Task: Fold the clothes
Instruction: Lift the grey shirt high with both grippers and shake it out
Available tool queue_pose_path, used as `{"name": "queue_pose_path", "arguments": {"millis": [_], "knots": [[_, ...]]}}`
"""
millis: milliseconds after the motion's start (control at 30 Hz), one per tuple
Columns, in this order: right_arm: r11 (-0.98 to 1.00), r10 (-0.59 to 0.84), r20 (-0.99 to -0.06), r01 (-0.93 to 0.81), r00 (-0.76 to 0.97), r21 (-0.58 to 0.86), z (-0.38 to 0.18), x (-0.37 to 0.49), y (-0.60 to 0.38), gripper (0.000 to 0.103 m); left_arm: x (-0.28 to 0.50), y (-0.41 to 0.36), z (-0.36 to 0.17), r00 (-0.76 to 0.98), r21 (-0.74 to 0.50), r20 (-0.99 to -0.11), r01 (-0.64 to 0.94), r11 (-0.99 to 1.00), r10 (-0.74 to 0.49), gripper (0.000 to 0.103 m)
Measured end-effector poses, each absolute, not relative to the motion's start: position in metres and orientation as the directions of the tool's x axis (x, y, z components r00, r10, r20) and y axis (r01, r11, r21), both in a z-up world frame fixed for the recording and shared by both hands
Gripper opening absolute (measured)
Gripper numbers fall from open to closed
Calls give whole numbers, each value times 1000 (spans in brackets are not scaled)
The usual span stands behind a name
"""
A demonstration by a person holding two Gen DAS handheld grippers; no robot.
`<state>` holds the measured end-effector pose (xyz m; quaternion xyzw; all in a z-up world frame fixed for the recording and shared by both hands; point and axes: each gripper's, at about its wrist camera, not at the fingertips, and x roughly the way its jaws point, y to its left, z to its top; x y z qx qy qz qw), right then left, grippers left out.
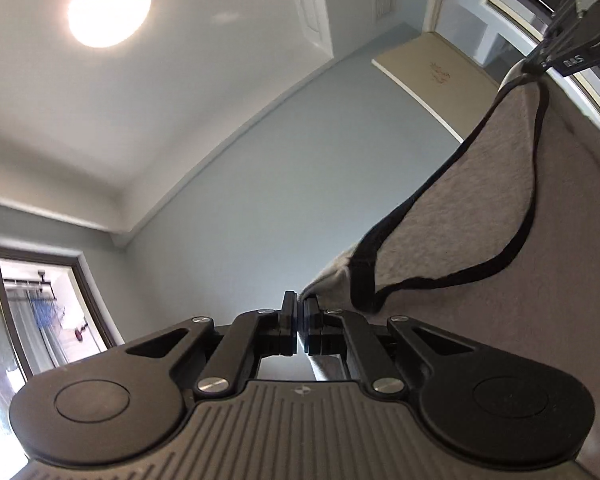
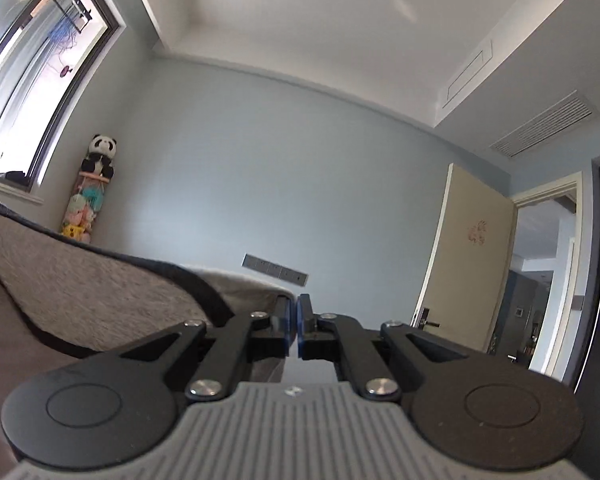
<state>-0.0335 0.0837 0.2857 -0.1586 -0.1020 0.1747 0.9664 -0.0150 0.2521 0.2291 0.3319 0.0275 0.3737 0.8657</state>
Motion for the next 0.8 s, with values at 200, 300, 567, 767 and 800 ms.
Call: {"name": "queue_pose_path", "arguments": {"millis": [200, 300, 567, 767, 800], "knots": [[855, 408, 159, -315, 899, -411, 271, -59, 64, 4, -41, 244, 243, 706, 536, 231, -667, 518, 670, 1], [860, 421, 192, -323, 887, -394, 262, -73, 52, 5, -57, 239, 248, 694, 523, 258, -686, 506, 673, 1], [815, 456, 74, -383, 887, -435, 232, -68, 69, 5, -57, 228, 239, 716, 548, 209, -650, 526, 666, 1], [901, 405, 186, -357, 895, -246, 250, -66, 49, 5, -60, 235, 233, 692, 497, 199, -682, 537, 694, 2], [874, 439, 154, -382, 885, -302, 245, -69, 58, 5, -64, 242, 239, 679, 451, 193, -702, 550, 708, 2]]}}
